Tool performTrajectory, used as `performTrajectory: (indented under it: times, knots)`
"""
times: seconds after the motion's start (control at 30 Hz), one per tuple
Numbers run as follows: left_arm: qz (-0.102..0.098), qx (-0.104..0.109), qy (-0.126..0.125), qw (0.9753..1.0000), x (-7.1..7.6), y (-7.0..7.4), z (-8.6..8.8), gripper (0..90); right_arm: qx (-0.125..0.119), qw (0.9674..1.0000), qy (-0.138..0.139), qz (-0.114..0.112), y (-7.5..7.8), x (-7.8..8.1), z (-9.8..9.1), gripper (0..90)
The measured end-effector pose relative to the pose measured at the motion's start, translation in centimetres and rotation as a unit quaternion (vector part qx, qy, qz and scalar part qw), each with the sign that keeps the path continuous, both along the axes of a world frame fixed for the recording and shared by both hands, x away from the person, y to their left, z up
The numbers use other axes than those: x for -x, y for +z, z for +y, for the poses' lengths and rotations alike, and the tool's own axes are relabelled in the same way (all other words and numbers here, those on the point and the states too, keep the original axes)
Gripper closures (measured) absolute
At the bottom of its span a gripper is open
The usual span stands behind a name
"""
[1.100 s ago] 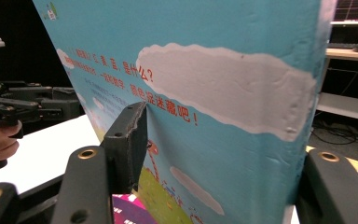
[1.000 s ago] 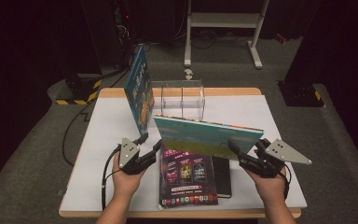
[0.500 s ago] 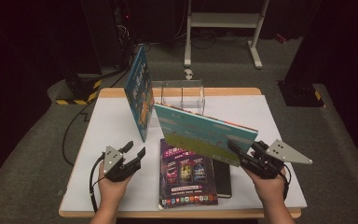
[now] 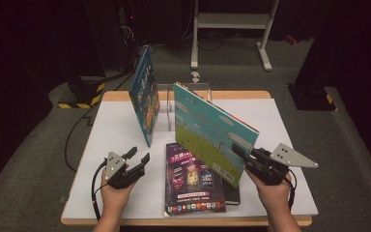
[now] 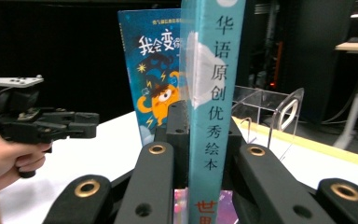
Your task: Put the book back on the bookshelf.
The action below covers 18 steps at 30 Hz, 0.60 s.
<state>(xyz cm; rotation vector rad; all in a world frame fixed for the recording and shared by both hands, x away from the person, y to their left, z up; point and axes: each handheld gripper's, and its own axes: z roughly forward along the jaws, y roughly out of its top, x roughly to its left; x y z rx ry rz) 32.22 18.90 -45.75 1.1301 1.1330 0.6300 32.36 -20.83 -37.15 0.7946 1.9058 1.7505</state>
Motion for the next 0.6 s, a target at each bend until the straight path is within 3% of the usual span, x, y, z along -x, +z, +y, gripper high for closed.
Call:
performTrajectory:
  times: [0.6]
  knots:
    - [0.000,0.016,0.003,0.9999,0.3,0.4,0.9,44.4,0.031,0.9992,-0.025,0.001,1.2,-1.5,6.1,80.6]
